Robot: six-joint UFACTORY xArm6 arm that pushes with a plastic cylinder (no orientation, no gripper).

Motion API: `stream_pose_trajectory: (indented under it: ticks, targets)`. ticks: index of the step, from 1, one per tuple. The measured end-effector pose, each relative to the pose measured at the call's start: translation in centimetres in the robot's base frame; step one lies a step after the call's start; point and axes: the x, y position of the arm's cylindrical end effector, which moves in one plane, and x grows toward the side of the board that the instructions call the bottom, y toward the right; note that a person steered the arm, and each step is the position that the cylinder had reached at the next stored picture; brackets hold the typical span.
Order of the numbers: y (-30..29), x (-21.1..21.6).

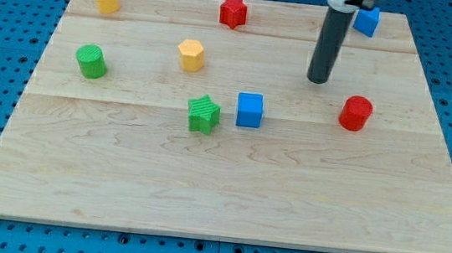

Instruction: Move the yellow hexagon towards the green circle

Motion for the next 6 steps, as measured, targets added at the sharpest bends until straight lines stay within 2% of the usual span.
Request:
stream_pose_trajectory:
  ticks: [2,3,4,5,6]
  targets:
    - [-3.0,1.5]
    - [-7.9,2.0]
    - [-10.6,-2.6]
    - [-15.5,-3.7]
    - [-22.9,-0.5]
